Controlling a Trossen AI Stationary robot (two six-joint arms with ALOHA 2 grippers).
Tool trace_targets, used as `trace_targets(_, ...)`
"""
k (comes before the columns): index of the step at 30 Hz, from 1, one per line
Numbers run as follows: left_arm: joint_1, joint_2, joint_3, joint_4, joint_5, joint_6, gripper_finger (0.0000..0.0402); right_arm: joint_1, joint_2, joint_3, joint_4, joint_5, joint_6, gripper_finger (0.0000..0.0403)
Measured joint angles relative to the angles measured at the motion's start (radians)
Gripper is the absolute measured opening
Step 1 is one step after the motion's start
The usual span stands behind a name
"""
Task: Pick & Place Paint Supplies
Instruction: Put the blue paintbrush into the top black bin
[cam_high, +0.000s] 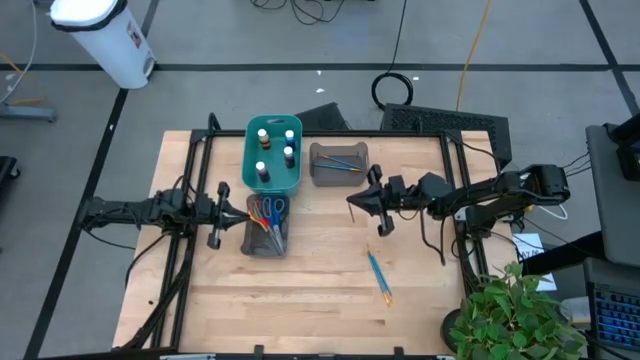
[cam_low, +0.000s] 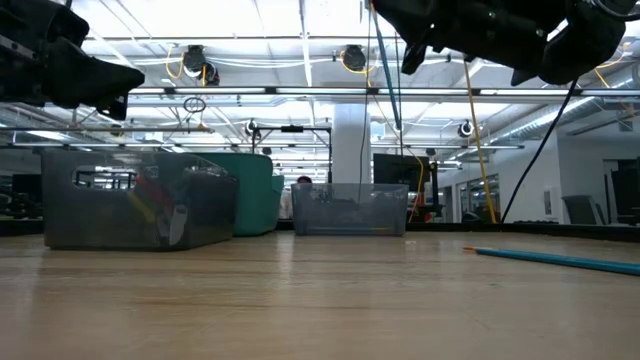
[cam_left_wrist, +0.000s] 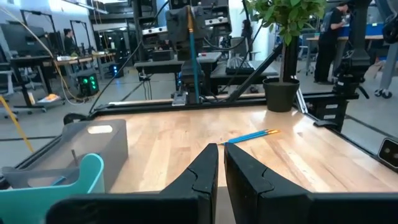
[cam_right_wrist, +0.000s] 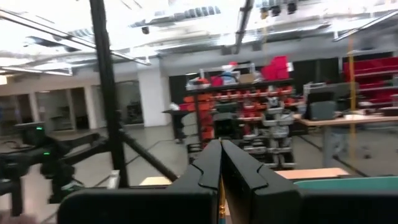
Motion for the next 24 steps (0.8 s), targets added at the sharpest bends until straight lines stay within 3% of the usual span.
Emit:
trace_targets(17,0.0,0.0,0.0,0.0,0.0,-0.009,0.0033,0.014,0.0,0.0,-0.068,0.416,-0.158,0.0)
trace_targets(24,0.0,0.0,0.0,-0.001,-0.001,-0.009,0.0033,-0.005,0.0,0.005,-0.07,0.462,-0.172,0.0)
